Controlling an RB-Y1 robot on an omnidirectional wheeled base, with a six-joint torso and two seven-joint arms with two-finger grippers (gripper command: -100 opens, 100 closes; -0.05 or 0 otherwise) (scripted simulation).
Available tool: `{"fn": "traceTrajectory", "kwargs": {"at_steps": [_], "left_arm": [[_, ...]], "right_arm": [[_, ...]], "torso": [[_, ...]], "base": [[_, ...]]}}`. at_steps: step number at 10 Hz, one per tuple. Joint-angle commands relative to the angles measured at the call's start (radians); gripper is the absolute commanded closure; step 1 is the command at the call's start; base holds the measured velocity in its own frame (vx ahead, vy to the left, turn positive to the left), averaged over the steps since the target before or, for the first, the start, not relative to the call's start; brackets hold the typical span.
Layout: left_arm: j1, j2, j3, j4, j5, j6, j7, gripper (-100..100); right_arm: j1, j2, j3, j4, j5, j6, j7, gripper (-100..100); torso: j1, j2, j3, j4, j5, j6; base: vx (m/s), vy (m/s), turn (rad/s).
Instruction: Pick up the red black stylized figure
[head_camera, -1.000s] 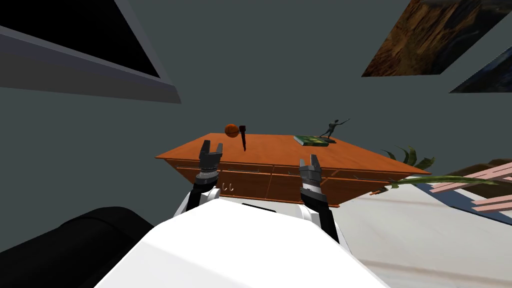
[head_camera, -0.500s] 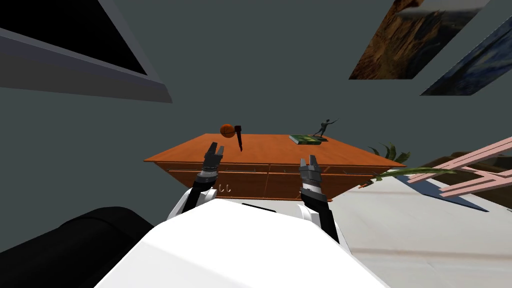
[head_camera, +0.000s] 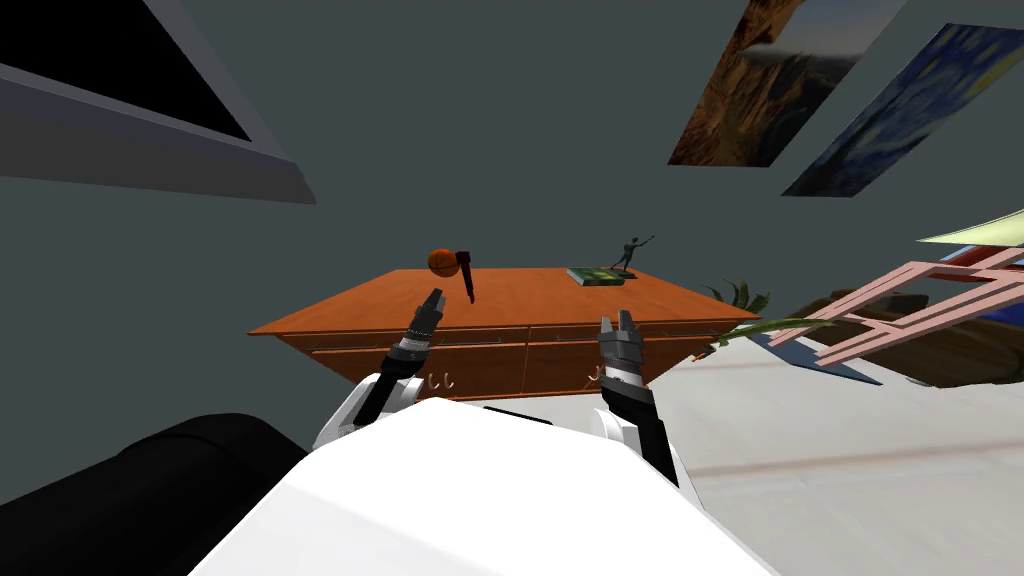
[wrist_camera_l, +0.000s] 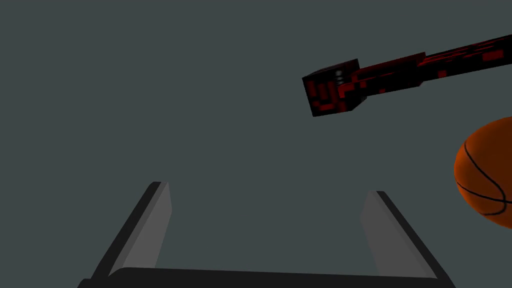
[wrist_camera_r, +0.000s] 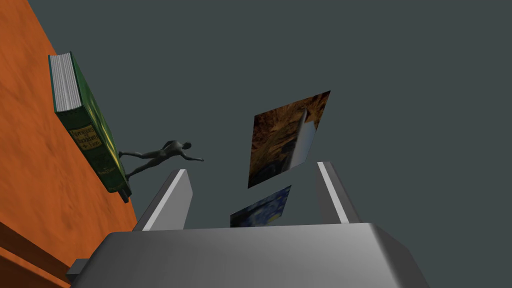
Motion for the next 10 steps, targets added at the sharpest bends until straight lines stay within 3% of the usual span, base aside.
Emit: {"fn": "traceTrajectory", "kwargs": {"at_steps": [1, 10], "left_arm": [[0.01, 0.029, 0.017, 0.004, -0.021, 0.048, -0.011, -100], [0.026, 0.236, 0.158, 0.098, -0.136, 0.326, -0.063, -100]], "right_arm": [[0.0, 0.0, 0.0, 0.0, 0.0, 0.0, 0.0, 0], [0.0, 0.0, 0.0, 0.0, 0.0, 0.0, 0.0, 0]], "torso": [[0.0, 0.0, 0.0, 0.0, 0.0, 0.0], [0.0, 0.0, 0.0, 0.0, 0.0, 0.0]], "base": [[-0.004, -0.044, -0.129], [0.003, -0.051, -0.159]]}}
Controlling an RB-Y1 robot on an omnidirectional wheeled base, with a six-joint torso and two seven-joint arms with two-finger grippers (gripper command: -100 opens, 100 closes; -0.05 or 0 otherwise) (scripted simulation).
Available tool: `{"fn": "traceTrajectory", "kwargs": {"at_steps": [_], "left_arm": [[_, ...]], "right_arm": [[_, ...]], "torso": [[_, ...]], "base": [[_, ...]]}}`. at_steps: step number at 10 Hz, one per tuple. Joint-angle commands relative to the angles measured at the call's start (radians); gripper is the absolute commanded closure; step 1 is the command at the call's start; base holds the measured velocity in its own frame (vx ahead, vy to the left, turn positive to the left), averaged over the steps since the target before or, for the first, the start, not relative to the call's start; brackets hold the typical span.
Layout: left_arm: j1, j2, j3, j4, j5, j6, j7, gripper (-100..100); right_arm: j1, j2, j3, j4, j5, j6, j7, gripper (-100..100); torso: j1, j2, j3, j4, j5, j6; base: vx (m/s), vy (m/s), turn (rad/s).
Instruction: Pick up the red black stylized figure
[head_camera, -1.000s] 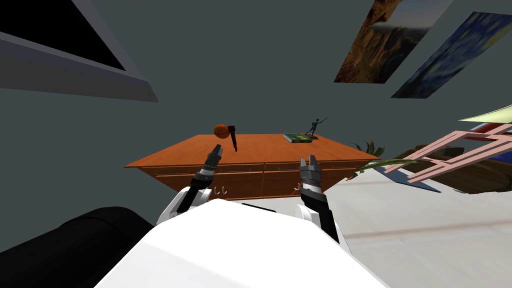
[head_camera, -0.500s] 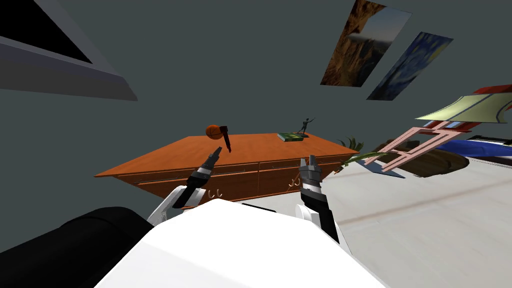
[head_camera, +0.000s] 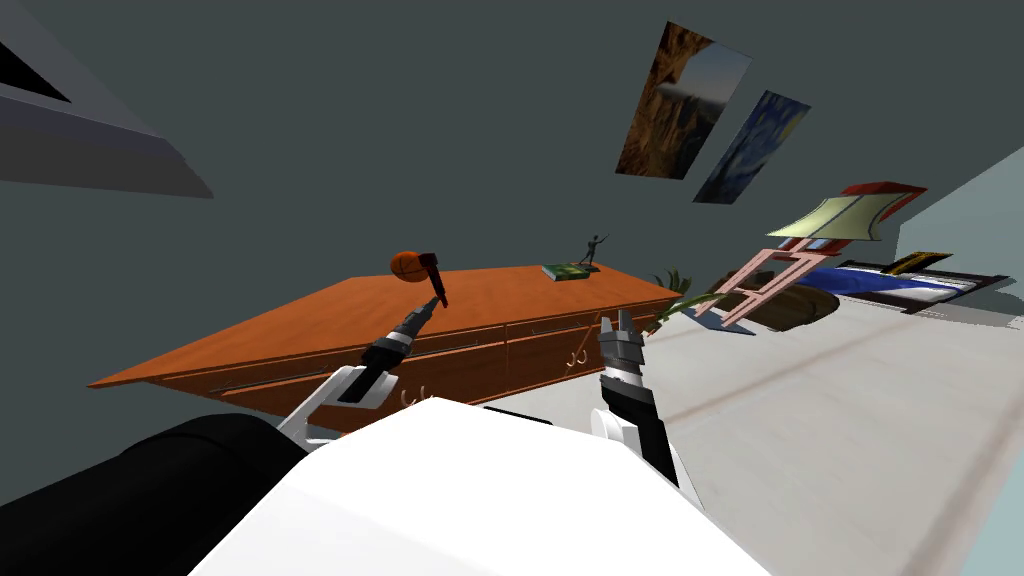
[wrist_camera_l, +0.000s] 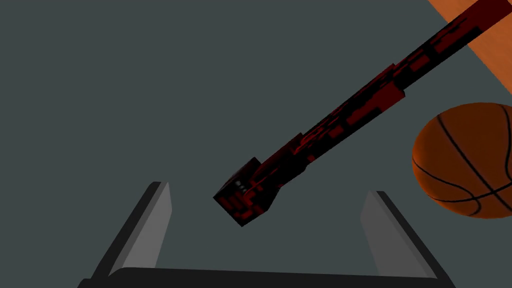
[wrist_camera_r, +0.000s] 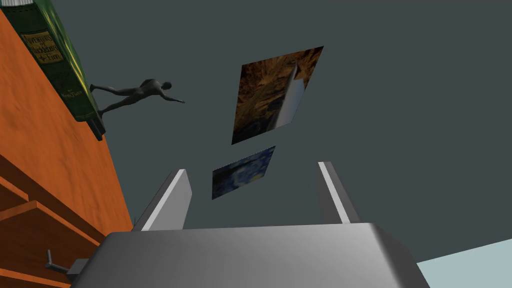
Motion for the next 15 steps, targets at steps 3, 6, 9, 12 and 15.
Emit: {"fn": "traceTrajectory", "kwargs": {"at_steps": [3, 6, 9, 12, 15], "left_arm": [[0.008, 0.08, 0.056, 0.056, -0.052, 0.109, -0.028, -100], [0.01, 0.128, 0.088, 0.085, -0.078, 0.173, -0.039, -100], [0.012, 0.173, 0.118, 0.113, -0.102, 0.24, -0.051, -100], [0.014, 0.235, 0.159, 0.151, -0.136, 0.324, -0.066, -100], [0.016, 0.286, 0.192, 0.181, -0.163, 0.392, -0.078, -100]], "right_arm": [[0.0, 0.0, 0.0, 0.0, 0.0, 0.0, 0.0, 0], [0.0, 0.0, 0.0, 0.0, 0.0, 0.0, 0.0, 0], [0.0, 0.0, 0.0, 0.0, 0.0, 0.0, 0.0, 0], [0.0, 0.0, 0.0, 0.0, 0.0, 0.0, 0.0, 0], [0.0, 0.0, 0.0, 0.0, 0.0, 0.0, 0.0, 0]], "torso": [[0.0, 0.0, 0.0, 0.0, 0.0, 0.0], [0.0, 0.0, 0.0, 0.0, 0.0, 0.0], [0.001, 0.001, 0.0, 0.0, 0.0, -0.001], [0.0, -0.001, 0.0, 0.0, 0.0, 0.0], [0.0, 0.0, 0.0, 0.0, 0.0, -0.001]], "base": [[0.01, -0.05, -0.164], [0.008, -0.039, -0.106], [0.003, -0.032, -0.096], [0.013, -0.042, -0.148], [0.009, -0.037, -0.113]]}}
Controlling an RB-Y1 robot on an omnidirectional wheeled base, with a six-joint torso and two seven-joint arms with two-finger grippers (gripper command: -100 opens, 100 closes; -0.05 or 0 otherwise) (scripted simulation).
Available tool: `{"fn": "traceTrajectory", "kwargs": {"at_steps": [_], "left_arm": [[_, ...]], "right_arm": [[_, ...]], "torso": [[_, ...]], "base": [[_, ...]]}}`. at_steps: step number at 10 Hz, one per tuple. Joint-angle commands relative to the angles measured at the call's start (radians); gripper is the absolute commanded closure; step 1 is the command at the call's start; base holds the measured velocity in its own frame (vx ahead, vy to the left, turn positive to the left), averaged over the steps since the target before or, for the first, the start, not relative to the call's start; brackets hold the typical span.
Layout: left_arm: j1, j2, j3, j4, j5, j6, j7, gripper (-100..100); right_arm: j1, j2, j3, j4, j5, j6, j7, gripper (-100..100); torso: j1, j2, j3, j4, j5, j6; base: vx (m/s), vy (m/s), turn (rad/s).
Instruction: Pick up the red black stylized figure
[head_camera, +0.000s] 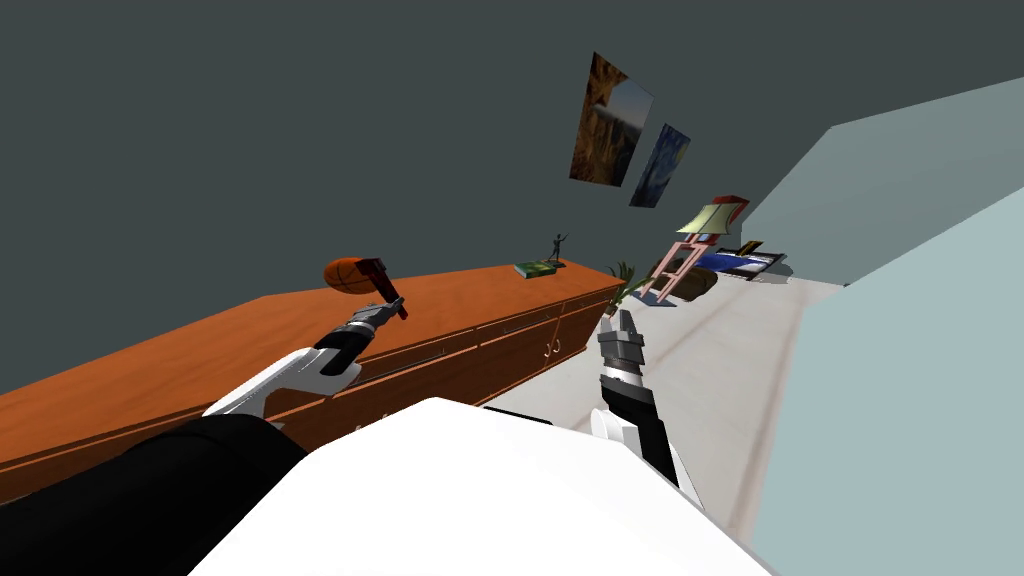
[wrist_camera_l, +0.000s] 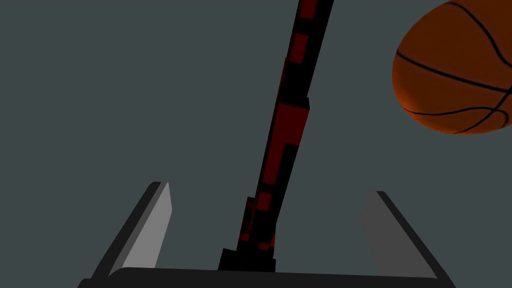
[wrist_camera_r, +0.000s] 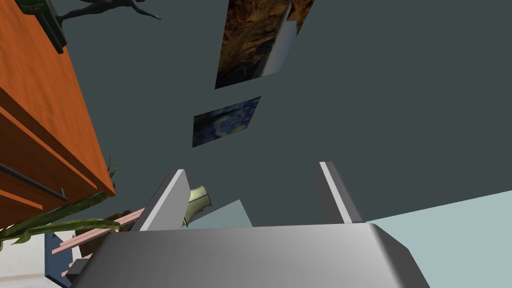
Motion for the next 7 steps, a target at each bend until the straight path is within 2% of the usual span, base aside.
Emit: {"fn": "traceTrajectory", "kwargs": {"at_steps": [1, 4, 5, 6, 7], "left_arm": [[-0.003, 0.025, 0.015, 0.02, -0.014, 0.033, -0.007, -100], [-0.001, 0.064, 0.04, 0.039, -0.034, 0.082, -0.016, -100], [-0.008, 0.055, 0.029, 0.039, -0.031, 0.069, -0.015, -100], [-0.008, 0.057, 0.03, 0.039, -0.032, 0.075, -0.016, 0], [-0.058, 0.077, -0.02, 0.089, -0.017, 0.024, -0.038, -100]], "right_arm": [[0.0, 0.0, 0.0, 0.0, 0.0, 0.0, 0.0, 0], [0.0, 0.0, 0.0, 0.0, 0.0, 0.0, 0.0, 0], [0.0, 0.0, 0.0, 0.0, 0.0, 0.0, 0.0, 0], [0.0, 0.0, 0.0, 0.0, 0.0, 0.0, 0.0, 0], [0.0, 0.0, 0.0, 0.0, 0.0, 0.0, 0.0, 0]], "torso": [[0.0, 0.0, 0.0, 0.0, 0.0, 0.0], [0.001, 0.0, 0.0, 0.0, 0.0, 0.0], [0.001, 0.0, 0.0, 0.0, 0.0, 0.0], [0.002, 0.001, 0.0, 0.0, 0.0, -0.001], [0.002, 0.001, 0.001, 0.0, 0.001, -0.001]], "base": [[0.013, -0.033, -0.119], [0.009, -0.025, -0.077], [0.004, -0.008, -0.019], [0.0, 0.0, 0.0], [-0.006, -0.047, 0.176]]}}
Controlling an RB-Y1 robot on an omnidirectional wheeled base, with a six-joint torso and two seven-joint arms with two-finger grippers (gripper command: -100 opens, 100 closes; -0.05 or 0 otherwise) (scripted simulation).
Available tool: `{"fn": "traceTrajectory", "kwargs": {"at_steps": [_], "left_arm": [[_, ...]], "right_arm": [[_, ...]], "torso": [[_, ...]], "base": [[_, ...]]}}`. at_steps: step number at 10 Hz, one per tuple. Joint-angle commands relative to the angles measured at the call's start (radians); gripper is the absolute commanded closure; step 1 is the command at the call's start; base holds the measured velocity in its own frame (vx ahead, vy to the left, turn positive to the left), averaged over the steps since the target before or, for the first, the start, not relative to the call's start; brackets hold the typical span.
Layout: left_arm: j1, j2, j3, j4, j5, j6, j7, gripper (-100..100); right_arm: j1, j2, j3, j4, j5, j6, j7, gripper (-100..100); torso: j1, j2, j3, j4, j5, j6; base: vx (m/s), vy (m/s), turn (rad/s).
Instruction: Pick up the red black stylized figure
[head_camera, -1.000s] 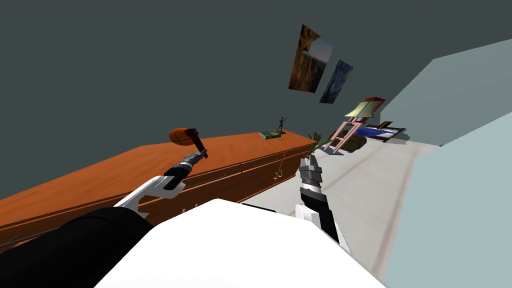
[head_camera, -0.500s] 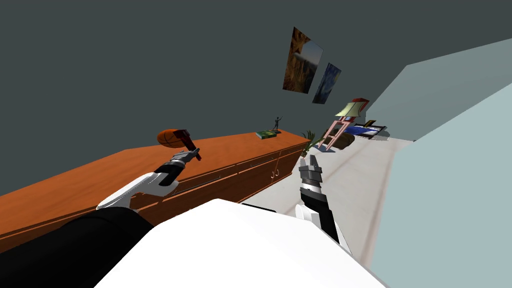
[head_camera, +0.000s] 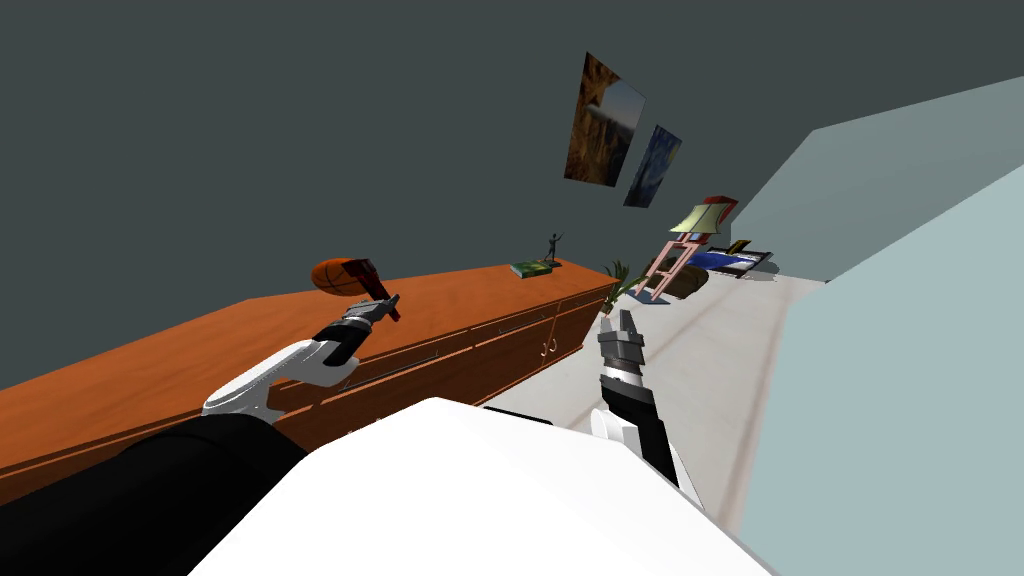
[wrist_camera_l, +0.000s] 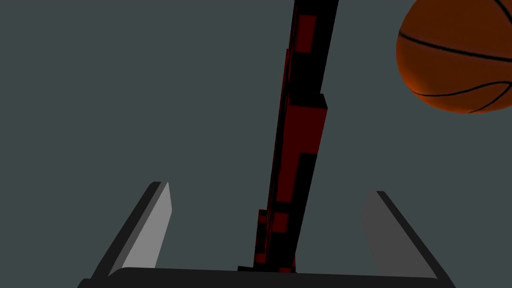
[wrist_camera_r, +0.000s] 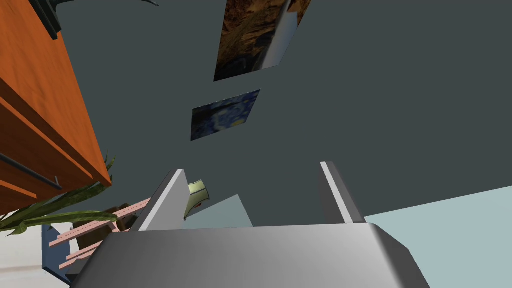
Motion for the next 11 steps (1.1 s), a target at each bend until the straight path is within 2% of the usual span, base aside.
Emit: {"fn": "traceTrajectory", "kwargs": {"at_steps": [1, 2, 3, 4, 6, 9, 10, 11], "left_arm": [[-0.05, 0.009, -0.027, 0.05, 0.005, -0.05, -0.012, -100], [-0.092, 0.009, -0.027, 0.101, 0.005, -0.05, -0.012, -100], [-0.093, 0.009, -0.027, 0.124, 0.005, -0.05, -0.012, -100], [-0.138, 0.029, -0.078, 0.156, 0.02, -0.1, -0.034, -100], [-0.198, 0.029, -0.08, 0.206, 0.02, -0.118, -0.034, -100], [-0.209, 0.029, -0.08, 0.267, 0.02, -0.118, -0.034, -100], [-0.26, 0.049, -0.13, 0.311, 0.035, -0.171, -0.057, -100], [-0.282, 0.049, -0.133, 0.333, 0.035, -0.187, -0.057, -100]], "right_arm": [[0.0, 0.0, 0.0, 0.0, 0.0, 0.0, 0.0, 0], [0.0, 0.0, 0.0, 0.0, 0.0, 0.0, 0.0, 0], [0.0, 0.0, 0.0, 0.0, 0.0, 0.0, 0.0, 0], [0.0, 0.0, 0.0, 0.0, 0.0, 0.0, 0.0, 0], [0.0, 0.0, 0.0, 0.0, 0.0, 0.0, 0.0, 0], [0.0, 0.0, 0.0, 0.0, 0.0, 0.0, 0.0, 0], [0.0, 0.0, 0.0, 0.0, 0.0, 0.0, 0.0, 0], [0.0, 0.0, 0.0, 0.0, 0.0, 0.0, 0.0, 0]], "torso": [[0.0, 0.0, 0.0, 0.0, 0.0, 0.0], [-0.001, 0.0, 0.0, 0.0, 0.0, 0.001], [0.0, 0.0, 0.0, 0.0, 0.0, 0.001], [0.002, 0.0, 0.0, 0.0, 0.0, 0.001], [-0.001, 0.0, 0.0, 0.0, 0.0, 0.001], [0.003, 0.0, 0.0, 0.0, 0.0, 0.0], [0.003, 0.0, 0.0, 0.0, 0.0, 0.0], [0.0, 0.0, 0.0, 0.0, 0.0, 0.0]], "base": [[-0.009, -0.071, 0.099], [-0.007, -0.043, -0.013], [-0.003, -0.012, -0.019], [-0.008, -0.043, 0.188], [-0.01, -0.05, 0.04], [0.0, 0.004, -0.008], [-0.007, -0.05, 0.169], [-0.017, -0.072, 0.094]]}}
